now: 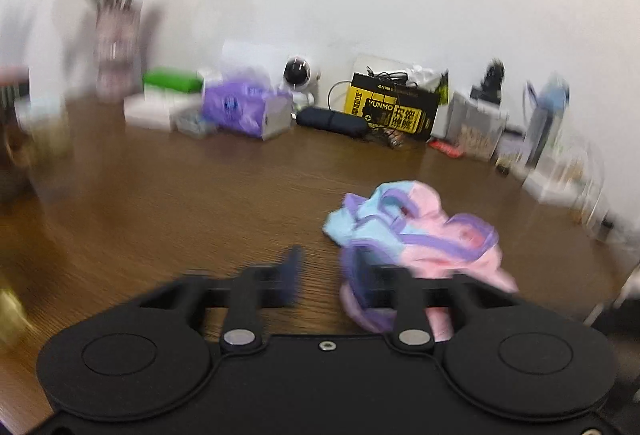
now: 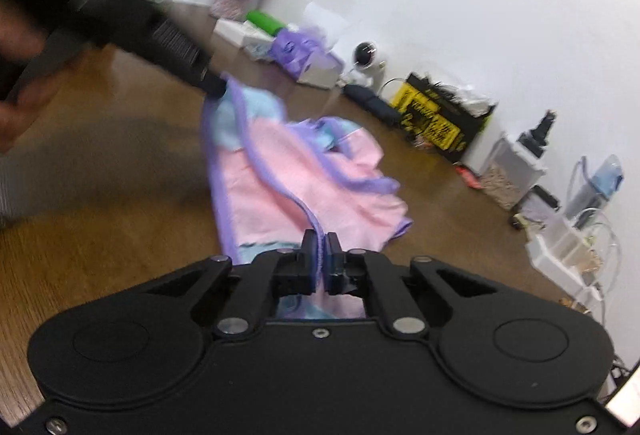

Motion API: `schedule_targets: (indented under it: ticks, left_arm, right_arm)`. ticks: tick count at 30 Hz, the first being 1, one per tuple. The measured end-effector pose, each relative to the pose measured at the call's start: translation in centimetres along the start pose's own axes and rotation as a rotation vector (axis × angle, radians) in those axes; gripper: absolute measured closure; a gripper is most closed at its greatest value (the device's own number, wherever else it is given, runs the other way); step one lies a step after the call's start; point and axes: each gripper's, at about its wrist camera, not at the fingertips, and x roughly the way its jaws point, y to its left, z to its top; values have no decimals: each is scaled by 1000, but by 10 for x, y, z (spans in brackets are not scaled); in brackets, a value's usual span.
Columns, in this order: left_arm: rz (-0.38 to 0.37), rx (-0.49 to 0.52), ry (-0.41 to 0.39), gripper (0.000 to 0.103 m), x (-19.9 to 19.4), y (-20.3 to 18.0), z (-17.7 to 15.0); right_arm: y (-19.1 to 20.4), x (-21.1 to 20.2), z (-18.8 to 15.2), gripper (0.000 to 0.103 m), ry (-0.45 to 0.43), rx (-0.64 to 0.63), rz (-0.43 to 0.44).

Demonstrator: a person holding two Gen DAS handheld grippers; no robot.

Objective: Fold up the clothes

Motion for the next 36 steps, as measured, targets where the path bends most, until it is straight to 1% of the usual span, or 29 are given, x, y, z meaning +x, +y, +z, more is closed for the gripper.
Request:
schedule_targets:
  ticks: [1,3,5,7,9,10,11,13,15,18,19,20,22,24,25,26,27,28,29,30,31,32,36]
  left_arm:
    - [1,151,-31,14,-6,-15,-4]
    - [29,439,-74,14,-14,-47,-14]
    - [17,628,-118,14,-20,-69,-22]
    - [-32,762,-154,14,-25,-87,-27]
    - [-29,906,-198,14,-22,-104,-34]
    - [-23,944,-209,14,-21,-108,-36]
    - [0,1040,-235,15,-15,-117,-41]
    - [20,1099,-250,18,-7,-121,-42]
    - [26,1163,-226,24,9,-122,-43]
    - [14,1215,-204,42,19,-118,-45]
    - [8,1216,-200,54,20,-117,-45]
    - [-11,1202,-186,71,22,-115,-45]
    - [-60,1149,-153,89,23,-113,-42]
    - [-113,1093,-118,92,23,-112,-39]
    - [-108,1065,-106,94,23,-111,-36]
    - [-103,1038,-93,95,24,-109,-34]
    - [-89,986,-87,96,24,-107,-27]
    - [-74,934,-81,96,25,-105,-20]
    - [-60,882,-76,96,25,-103,-13]
    - [-45,830,-70,96,26,-101,-6]
    - [-43,804,-70,96,25,-100,0]
    - [-38,750,-79,96,23,-97,11]
    - [-7,647,-121,96,15,-96,38]
  right_arm:
    - [-6,-5,1,98,-16,16,6]
    - [-11,-13,1,98,-36,9,0]
    - [-14,-20,0,98,-49,-3,-4]
    - [-16,-25,-2,98,-61,-11,-7]
    - [-17,-30,-2,98,-70,-11,-14]
    - [-17,-32,-3,98,-74,-10,-14]
    - [-17,-34,-3,98,-77,-13,-18]
    - [-16,-36,-5,98,-80,-18,-27]
    - [-18,-39,-7,98,-81,-15,-26]
    - [-20,-41,-11,98,-74,-9,-33]
    - [-20,-40,-13,97,-70,-6,-30]
    - [-20,-40,-14,97,-66,-3,-28]
    - [-19,-39,-17,97,-58,4,-21]
    - [-19,-37,-19,97,-51,12,-19]
    - [-19,-35,-21,97,-47,20,-23]
    - [-19,-35,-21,92,-47,22,-24]
    - [-20,-33,-22,87,-39,46,-30]
    - [-21,-30,-23,75,-31,73,-36]
    - [-20,-29,-24,66,-27,90,-29]
    - [-17,-28,-24,61,-26,97,-16]
    - [-13,-27,-25,49,-27,95,-5]
    - [-11,-26,-25,42,-28,91,0]
    - [7,-15,-18,41,-25,78,6]
